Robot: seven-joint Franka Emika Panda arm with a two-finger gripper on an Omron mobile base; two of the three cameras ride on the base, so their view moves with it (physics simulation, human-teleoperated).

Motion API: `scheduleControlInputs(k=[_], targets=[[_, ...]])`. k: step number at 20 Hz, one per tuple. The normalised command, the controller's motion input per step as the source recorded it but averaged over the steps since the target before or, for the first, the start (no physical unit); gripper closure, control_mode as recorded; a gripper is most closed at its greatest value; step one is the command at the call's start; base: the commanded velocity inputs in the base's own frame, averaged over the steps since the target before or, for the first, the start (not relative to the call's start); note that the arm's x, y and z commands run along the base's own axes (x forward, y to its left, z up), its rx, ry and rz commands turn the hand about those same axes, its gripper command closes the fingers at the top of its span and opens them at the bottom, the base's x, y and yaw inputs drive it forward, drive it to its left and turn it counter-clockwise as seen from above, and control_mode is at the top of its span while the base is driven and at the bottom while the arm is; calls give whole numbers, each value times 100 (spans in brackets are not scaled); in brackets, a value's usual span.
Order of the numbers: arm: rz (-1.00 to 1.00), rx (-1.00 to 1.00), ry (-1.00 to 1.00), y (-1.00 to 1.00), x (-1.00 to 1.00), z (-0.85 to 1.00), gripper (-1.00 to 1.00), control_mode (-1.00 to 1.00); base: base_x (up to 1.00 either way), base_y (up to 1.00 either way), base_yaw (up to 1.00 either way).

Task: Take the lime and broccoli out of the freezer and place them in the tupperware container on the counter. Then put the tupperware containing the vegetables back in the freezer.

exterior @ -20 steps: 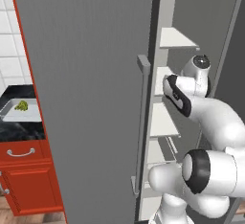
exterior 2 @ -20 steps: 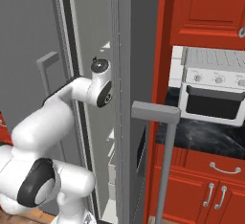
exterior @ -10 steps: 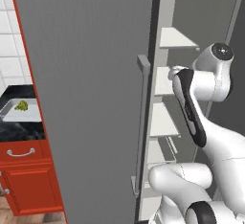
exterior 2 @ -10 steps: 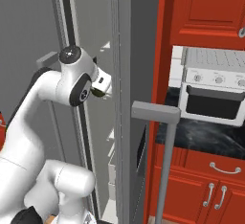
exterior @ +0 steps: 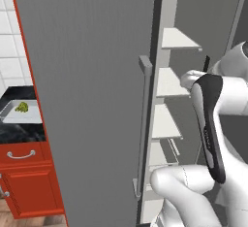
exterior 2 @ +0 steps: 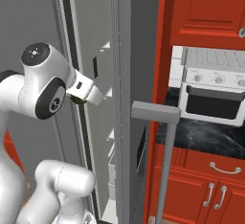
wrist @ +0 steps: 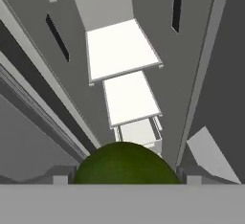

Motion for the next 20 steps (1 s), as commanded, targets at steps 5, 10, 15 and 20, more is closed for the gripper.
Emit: scheduleControlInputs(k=[5,10,15,20], targets=[[0,0,0,0,-86,0,100,-100,0,0,0],[0,0,0,0,-78,0,100,-100,0,0,0],[0,-2,-5,31,-98,0,100,-100,0,0,0],[1,-12,-5,86,-100,-3,100,-100,0,0,0]])
